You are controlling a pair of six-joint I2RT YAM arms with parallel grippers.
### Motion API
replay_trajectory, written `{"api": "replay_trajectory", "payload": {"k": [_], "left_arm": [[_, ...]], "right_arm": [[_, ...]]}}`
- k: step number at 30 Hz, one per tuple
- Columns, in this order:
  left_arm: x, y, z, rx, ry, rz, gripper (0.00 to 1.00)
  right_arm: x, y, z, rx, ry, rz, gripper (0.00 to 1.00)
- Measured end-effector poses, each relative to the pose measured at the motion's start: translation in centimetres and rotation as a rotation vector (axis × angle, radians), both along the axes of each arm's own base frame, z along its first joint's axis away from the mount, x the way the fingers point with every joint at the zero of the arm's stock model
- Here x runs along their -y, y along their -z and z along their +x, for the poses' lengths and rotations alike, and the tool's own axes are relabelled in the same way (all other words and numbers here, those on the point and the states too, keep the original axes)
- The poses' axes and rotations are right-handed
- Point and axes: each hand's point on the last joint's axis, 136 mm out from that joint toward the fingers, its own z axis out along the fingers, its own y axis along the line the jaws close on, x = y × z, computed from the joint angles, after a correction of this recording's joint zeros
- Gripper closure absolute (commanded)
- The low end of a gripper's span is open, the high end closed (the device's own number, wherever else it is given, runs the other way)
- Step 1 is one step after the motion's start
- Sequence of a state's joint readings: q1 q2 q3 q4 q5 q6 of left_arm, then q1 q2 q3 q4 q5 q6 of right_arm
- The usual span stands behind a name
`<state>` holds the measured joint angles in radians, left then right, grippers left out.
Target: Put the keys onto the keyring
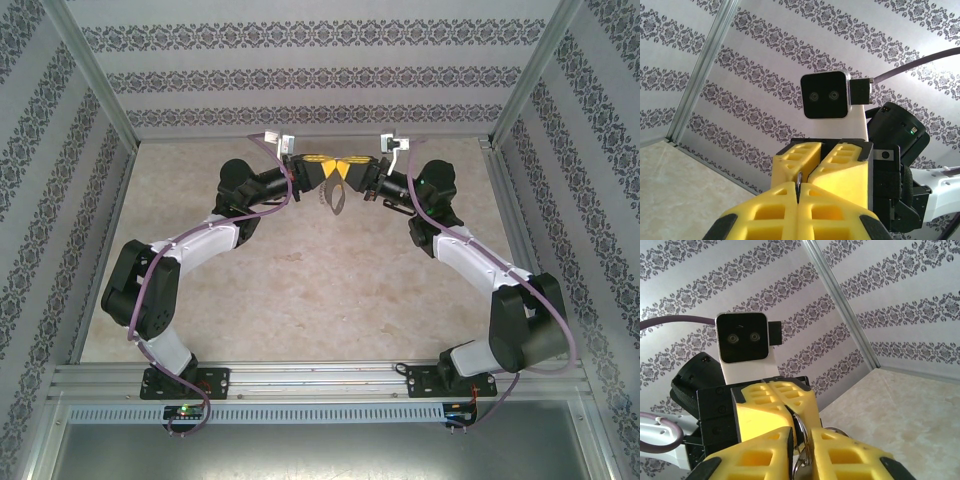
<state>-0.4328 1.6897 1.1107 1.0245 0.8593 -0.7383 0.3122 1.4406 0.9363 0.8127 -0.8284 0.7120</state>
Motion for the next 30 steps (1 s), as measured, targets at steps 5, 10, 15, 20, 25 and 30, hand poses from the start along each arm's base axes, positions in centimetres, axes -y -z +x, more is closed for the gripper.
{"api": "replay_trajectory", "payload": {"k": [5,10,15,20,25,30], "left_arm": [[0.0,0.0,0.0,0.0,-0.001,0.0,1.0],[0.0,0.0,0.0,0.0,-0.002,0.0,1.0],[0.0,0.1,0.1,-0.003,-0.004,0.001,0.86],[0.0,0.7,0.2,0.002,-0.017,0.044,0.6],[-0.7,0.4,-0.3,0.026,-0.026,0.104,0.53],[-1.7,0.2,0.0,0.046,-0.016,0.162,0.51]], "right_arm": [[0.0,0.0,0.0,0.002,-0.003,-0.002,0.91],[0.0,0.1,0.1,0.003,-0.001,-0.003,1.0],[0.2,0.1,0.1,0.005,0.001,-0.006,1.0],[0.8,1.4,0.6,-0.022,0.006,-0.049,1.0],[1.2,2.8,1.2,-0.042,0.013,-0.136,1.0],[1.1,3.6,1.2,-0.038,0.003,-0.231,1.0]]}}
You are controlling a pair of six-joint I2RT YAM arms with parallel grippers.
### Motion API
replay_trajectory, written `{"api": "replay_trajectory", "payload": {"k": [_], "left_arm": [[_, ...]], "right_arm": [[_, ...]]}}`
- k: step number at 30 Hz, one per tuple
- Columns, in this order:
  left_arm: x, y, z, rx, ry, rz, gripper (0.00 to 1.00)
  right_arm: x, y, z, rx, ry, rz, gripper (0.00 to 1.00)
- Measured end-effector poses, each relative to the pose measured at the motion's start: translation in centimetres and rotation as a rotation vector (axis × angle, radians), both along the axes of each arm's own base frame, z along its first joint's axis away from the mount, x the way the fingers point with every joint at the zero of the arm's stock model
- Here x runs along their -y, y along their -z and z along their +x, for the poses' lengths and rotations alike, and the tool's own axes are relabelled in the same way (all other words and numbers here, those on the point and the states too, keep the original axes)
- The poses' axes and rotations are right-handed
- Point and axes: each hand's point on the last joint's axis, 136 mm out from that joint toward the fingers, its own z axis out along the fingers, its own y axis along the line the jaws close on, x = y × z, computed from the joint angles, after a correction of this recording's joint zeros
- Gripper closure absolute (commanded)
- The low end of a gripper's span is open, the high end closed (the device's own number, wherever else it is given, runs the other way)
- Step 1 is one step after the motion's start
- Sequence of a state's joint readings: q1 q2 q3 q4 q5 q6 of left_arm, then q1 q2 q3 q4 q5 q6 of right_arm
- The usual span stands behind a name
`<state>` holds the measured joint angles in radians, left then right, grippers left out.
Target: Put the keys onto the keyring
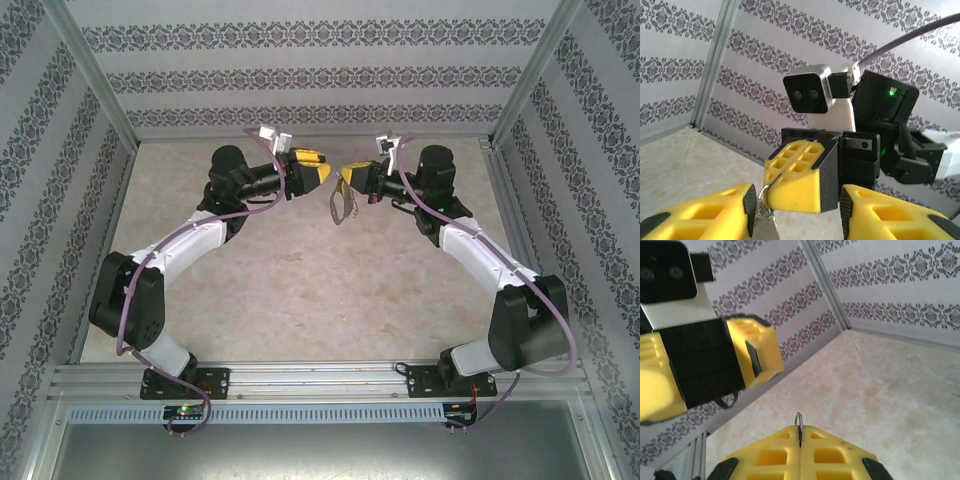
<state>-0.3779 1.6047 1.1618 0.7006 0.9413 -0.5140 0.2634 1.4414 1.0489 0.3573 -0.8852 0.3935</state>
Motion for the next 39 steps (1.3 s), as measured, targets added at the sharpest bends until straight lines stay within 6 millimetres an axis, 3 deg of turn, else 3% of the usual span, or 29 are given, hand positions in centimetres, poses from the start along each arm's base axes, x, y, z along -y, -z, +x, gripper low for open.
{"api": "replay_trajectory", "payload": {"k": [12,18,25,39], "left_arm": [[-0.4,1.5,-0.6,-0.017,0.102,0.174,0.49],[-0.1,3.6,-0.8,-0.064,0.149,0.237,0.49],[0.1,5.7,-1.2,-0.118,0.192,0.267,0.54],[0.2,6.2,-1.6,-0.135,0.221,0.265,0.57]], "right_arm": [[0.2,0.8,-1.6,0.024,-0.065,-0.199,1.0],[-1.4,0.9,-2.9,0.031,-0.147,-0.258,1.0],[-2.6,2.9,-3.5,-0.011,-0.207,-0.305,1.0],[-2.5,3.2,-3.6,-0.025,-0.21,-0.31,1.0]]}}
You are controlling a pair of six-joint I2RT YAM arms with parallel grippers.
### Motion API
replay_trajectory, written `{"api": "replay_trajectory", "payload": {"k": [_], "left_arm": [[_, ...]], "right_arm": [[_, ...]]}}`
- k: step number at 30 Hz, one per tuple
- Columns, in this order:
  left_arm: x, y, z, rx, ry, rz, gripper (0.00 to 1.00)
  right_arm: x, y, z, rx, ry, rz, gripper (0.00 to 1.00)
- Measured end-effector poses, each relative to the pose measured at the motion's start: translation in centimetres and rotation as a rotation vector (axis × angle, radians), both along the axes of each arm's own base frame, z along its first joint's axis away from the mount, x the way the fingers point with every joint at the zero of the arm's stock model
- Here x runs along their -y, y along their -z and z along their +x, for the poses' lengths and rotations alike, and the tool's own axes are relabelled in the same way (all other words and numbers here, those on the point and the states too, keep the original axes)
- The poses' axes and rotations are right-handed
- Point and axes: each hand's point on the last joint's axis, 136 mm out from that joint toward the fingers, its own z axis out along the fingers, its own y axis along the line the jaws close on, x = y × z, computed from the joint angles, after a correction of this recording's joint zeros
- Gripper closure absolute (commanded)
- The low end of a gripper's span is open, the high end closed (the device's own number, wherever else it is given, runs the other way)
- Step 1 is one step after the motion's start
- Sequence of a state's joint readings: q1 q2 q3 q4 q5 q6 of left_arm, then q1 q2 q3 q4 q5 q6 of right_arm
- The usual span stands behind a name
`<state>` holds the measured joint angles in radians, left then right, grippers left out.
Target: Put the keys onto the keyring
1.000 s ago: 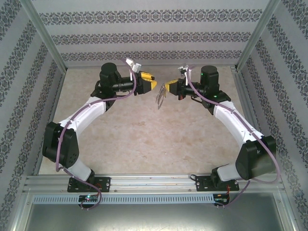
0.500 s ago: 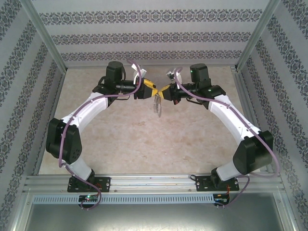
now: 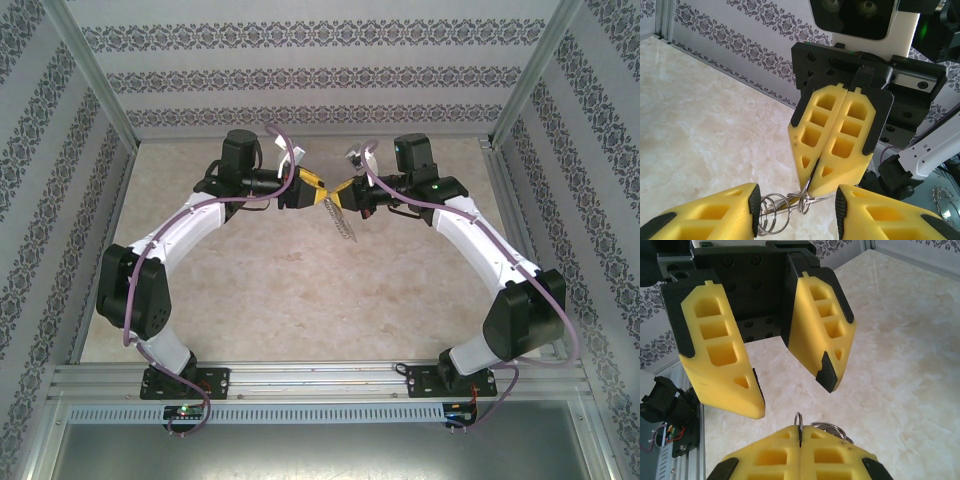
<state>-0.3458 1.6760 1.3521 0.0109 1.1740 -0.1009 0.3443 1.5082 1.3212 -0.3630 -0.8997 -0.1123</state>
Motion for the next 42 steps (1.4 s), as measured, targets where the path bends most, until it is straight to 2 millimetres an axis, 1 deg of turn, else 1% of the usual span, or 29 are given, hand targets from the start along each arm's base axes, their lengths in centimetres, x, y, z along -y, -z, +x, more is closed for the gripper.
{"api": "replay_trajectory", "payload": {"k": [4,9,11,15,18,22,28,30,36,37,38,40,42], "left_arm": [[0.2,0.2,-0.1,-0.004,0.005,0.001,0.6],[0.9,0.8,-0.3,-0.02,0.024,0.005,0.67],[0.9,0.9,-0.4,-0.021,0.026,0.006,0.68],[1.1,0.9,-0.5,-0.023,0.034,0.005,0.74],[1.2,0.8,-0.6,-0.022,0.039,0.0,0.82],[1.3,0.6,-0.6,-0.014,0.045,-0.009,0.9],[1.3,0.6,-0.6,-0.01,0.044,-0.02,0.96],[1.3,0.6,-0.5,-0.008,0.042,-0.026,1.0],[1.4,0.6,-0.3,-0.001,0.034,-0.048,1.0],[1.4,0.7,-0.3,0.0,0.032,-0.05,1.0],[1.4,0.7,-0.3,0.002,0.029,-0.054,1.0],[1.4,0.7,-0.2,0.008,0.027,-0.06,1.0],[1.5,0.6,-0.3,0.02,0.026,-0.064,1.0]], "right_arm": [[0.0,0.0,0.0,0.002,0.0,0.001,1.0],[-0.1,-0.2,0.0,0.009,-0.004,0.009,1.0],[0.0,-0.3,0.1,0.009,-0.002,0.01,1.0],[0.0,-0.2,0.1,0.009,-0.002,0.01,1.0],[0.1,-0.3,0.2,0.011,0.003,0.01,1.0],[0.2,-0.4,0.4,0.014,0.006,0.013,1.0],[0.3,-0.4,0.5,0.014,0.011,0.014,1.0],[0.3,-0.4,0.6,0.013,0.013,0.015,1.0],[0.3,-0.5,0.7,0.004,0.021,0.022,1.0],[0.3,-0.5,0.7,0.002,0.023,0.023,0.94],[0.4,-0.5,0.7,0.002,0.026,0.021,0.85],[0.4,-0.5,0.9,0.005,0.036,0.019,0.74],[0.8,-0.3,1.4,-0.002,0.058,0.021,0.71]]}}
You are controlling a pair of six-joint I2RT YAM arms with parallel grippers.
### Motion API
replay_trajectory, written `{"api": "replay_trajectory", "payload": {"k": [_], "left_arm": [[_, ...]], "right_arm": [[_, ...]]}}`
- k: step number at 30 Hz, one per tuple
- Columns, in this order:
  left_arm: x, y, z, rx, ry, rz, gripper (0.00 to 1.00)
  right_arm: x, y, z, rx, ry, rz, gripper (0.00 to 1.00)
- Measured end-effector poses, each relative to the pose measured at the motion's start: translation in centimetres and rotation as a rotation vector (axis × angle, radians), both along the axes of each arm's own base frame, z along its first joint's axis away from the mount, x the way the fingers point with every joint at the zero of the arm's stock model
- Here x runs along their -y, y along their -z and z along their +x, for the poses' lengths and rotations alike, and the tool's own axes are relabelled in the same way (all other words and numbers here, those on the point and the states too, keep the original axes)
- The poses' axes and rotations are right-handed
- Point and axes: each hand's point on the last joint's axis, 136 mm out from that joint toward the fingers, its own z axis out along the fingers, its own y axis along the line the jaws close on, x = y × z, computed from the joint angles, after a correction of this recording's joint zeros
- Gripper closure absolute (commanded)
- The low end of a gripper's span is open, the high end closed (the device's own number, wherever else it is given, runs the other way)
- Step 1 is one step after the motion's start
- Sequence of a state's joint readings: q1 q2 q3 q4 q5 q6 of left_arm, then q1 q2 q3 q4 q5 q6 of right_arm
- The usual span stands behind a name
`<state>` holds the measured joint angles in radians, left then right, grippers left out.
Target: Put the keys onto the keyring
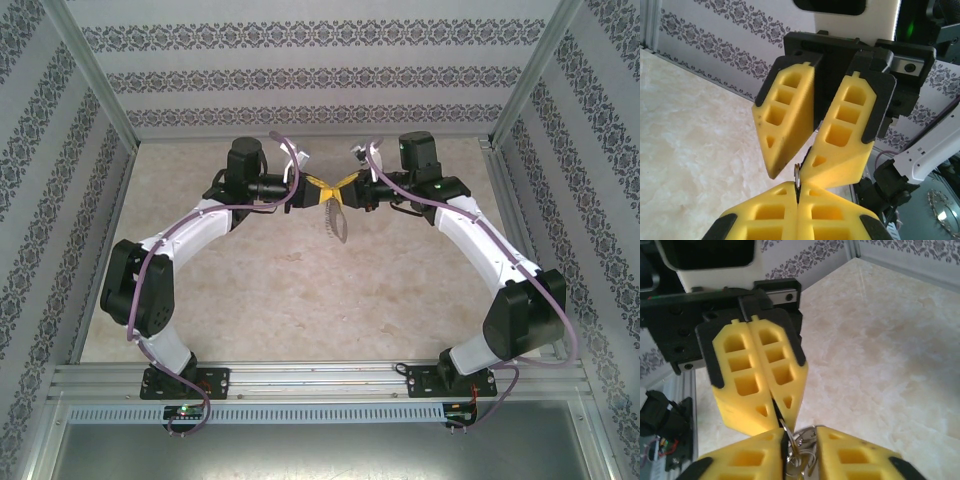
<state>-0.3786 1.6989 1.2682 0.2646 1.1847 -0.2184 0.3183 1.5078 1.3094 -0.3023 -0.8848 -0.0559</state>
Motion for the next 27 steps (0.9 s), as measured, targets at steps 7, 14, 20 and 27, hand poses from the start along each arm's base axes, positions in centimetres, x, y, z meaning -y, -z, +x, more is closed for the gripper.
{"api": "replay_trajectory", "payload": {"k": [7,14,20,27], "left_arm": [[0.3,0.1,0.2,0.009,-0.019,0.001,1.0],[0.5,0.3,0.1,-0.01,-0.021,0.003,1.0],[0.5,0.3,0.2,-0.007,-0.025,0.0,1.0],[0.4,0.2,0.7,0.011,-0.059,-0.025,1.0]], "right_arm": [[0.8,-1.3,0.3,0.019,0.017,0.055,0.78],[0.9,-3.0,0.0,0.058,-0.005,0.108,0.7],[1.2,-2.4,0.2,0.041,0.004,0.119,0.61],[3.5,-0.4,1.5,0.014,0.154,0.128,0.58]]}}
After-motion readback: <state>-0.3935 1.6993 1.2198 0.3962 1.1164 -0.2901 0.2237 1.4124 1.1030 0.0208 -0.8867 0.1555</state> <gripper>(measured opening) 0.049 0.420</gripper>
